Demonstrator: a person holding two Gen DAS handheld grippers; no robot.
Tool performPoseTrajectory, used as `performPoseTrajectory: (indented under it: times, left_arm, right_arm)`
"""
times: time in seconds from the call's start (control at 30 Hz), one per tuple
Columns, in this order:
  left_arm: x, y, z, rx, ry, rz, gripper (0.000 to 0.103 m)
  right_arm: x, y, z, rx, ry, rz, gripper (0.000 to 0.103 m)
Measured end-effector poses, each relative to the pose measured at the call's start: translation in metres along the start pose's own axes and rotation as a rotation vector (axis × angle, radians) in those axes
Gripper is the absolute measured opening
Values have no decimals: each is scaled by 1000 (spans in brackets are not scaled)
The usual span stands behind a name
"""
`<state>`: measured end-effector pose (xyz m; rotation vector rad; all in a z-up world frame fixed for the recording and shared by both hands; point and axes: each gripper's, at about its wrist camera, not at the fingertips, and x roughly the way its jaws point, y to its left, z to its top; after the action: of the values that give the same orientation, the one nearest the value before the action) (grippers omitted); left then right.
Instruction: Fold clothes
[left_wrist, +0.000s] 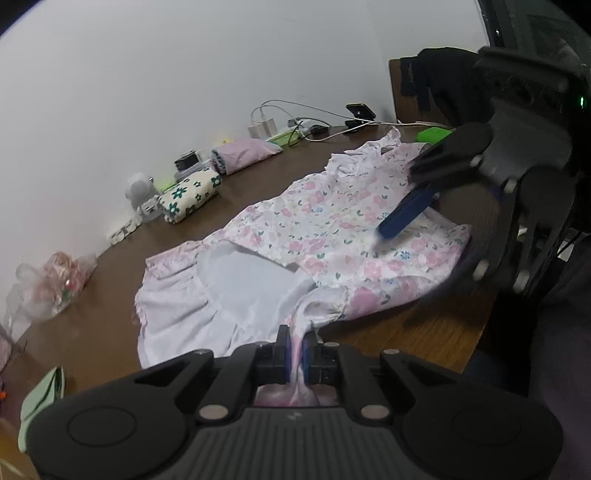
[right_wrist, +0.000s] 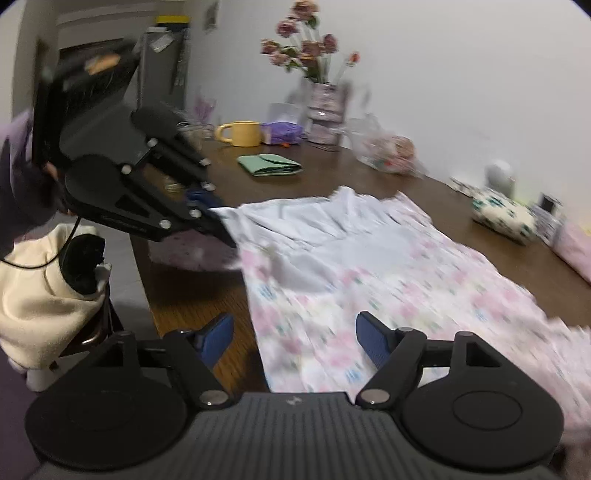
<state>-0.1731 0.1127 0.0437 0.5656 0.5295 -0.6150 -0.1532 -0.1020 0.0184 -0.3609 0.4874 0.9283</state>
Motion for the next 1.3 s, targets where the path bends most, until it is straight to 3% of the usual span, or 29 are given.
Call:
performPoseTrajectory:
  times: [0.13,0.27,0.47,0.53,0.57,0.67,0.7,0.73,0.9,0.97,1.03,1.3]
  left_arm:
    - [-2,5,9,17,-4,3,5]
    - [-13,7,2,-9,-25,-3,5]
    - [-15,9,-12,-34,-13,15,5]
    - [-13,3,-16,-34,-16,4,5]
    - [-12,-2,-18,-35,-18,1,6]
    - [-7,-16,-27,-39,-27,14,28]
    - [-5,-20,-30,-41,-31,22,50]
    - [-4,-24,-33,-47,-33,24,62]
    - [-5,-25,-48,-100,-63,12,64]
    - [-6,-17,-52,-121,-61,0,51]
    - [-6,-8,-56,-133,-53,-10,5]
    - [-37,34,-39,-113,-149,-83,3]
  right_arm:
    - [16,18,11,-84,8,-12,75]
    - [29,33,8,-192,51,-180,67]
    - [2,10,-19,-167,95,-299,42]
    - [-11,2,-29,-154,120,-303,16]
    - [-18,-2,-34,-148,132,-305,11]
    - [-30,-7,-43,-128,147,-308,7]
    - [-32,-7,-44,-119,147,-311,7]
    - [-32,-8,-44,-111,145,-306,7]
    - [-42,-16,-44,-77,139,-263,7]
    - [-47,-21,-43,-65,132,-243,7]
    - [-55,-25,-41,-52,120,-212,7]
    - [-71,-42,-29,12,101,-44,7]
